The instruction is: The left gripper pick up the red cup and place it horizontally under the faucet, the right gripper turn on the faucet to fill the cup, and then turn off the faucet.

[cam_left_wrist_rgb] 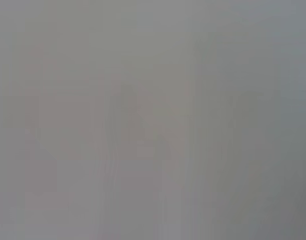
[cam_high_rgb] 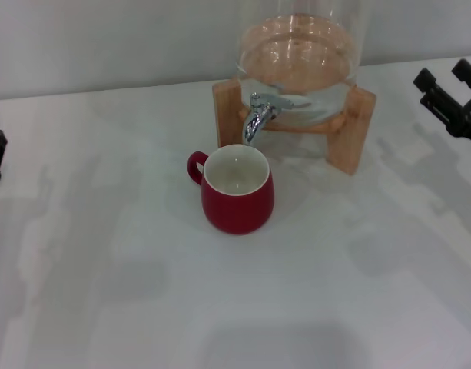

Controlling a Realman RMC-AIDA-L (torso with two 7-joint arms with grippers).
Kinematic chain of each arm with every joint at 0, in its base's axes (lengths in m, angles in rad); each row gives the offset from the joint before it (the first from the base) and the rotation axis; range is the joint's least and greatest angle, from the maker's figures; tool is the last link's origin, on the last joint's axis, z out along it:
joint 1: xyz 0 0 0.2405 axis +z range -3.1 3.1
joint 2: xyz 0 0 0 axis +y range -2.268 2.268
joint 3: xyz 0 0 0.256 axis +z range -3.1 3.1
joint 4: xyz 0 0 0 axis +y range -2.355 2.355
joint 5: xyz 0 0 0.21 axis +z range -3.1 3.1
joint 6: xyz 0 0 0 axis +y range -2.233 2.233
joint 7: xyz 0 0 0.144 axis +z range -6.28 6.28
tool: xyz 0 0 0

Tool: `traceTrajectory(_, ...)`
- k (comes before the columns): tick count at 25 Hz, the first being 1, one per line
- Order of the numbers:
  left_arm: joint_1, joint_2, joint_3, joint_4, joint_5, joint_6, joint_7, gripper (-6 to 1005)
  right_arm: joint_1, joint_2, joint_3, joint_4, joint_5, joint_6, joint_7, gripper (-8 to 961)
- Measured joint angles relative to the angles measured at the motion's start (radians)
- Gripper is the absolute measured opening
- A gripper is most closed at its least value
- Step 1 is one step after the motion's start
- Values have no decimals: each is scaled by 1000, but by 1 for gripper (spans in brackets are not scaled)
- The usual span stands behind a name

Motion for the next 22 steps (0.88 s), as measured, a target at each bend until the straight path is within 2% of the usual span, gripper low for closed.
traceTrajectory(9,14,-1,3,-2,-27,39,-4,673,-13,0,-137,6,-1,-34,19,851)
traceTrajectory(22,24,0,8,-5,-19,42,-6,673,-15,1,-243,6,-1,-80,53,851)
